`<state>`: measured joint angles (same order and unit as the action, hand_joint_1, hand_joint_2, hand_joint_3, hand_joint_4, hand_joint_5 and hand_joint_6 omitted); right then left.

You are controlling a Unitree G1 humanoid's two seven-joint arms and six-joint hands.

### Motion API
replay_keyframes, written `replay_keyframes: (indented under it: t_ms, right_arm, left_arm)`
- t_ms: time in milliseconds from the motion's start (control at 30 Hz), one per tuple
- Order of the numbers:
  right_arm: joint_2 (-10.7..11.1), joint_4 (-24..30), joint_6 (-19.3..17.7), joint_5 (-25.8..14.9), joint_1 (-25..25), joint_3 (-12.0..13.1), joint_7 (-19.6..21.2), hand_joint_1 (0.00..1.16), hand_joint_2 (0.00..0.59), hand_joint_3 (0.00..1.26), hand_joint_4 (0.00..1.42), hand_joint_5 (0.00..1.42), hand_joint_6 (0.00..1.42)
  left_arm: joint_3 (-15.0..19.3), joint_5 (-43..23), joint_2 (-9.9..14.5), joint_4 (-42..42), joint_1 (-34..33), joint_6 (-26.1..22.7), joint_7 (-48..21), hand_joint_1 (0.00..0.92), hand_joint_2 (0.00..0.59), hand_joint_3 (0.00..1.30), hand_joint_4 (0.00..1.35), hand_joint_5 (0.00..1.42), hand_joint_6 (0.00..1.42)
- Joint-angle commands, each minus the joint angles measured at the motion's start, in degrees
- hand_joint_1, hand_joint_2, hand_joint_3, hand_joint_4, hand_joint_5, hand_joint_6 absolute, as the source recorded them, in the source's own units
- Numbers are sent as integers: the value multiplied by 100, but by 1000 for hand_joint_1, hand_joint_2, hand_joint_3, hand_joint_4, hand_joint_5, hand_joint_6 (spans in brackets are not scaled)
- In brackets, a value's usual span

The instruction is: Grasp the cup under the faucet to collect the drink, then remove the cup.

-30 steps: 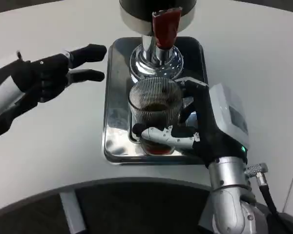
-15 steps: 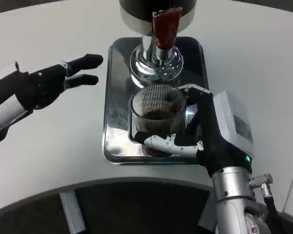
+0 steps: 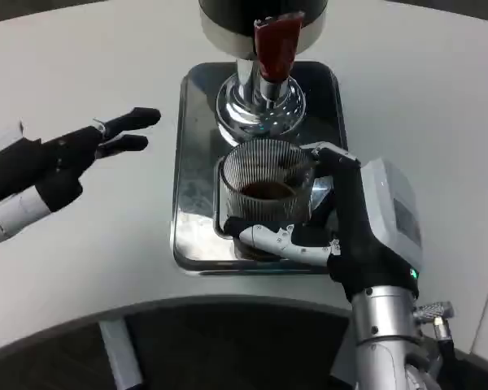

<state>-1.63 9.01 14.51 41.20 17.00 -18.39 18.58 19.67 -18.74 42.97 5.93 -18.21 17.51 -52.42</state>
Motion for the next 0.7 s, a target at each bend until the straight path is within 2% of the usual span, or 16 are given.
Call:
replay_keyframes:
  t_ms: [33,467,700]
  right_arm:
    - [-52,398,-265,-1,-141,-17,127,1052,106,937,1068,1113,1304]
    - [86,1171,-280,102,-657,-86,-100,1049,105,947,1068,1122,1328]
    - [319,1662,-374,130,-1015,-88,-395,1045,105,954,1068,1123,1332]
  left_arm:
    - [29,280,35,-175,316,194,285,0,31,62,0,32,0]
    - [-122,756,-201,-363,838,873,954,0,17,12,0,0,0]
    - [-155,957,-391,-315,1130,1573,1201,0,16,0,0,0,0]
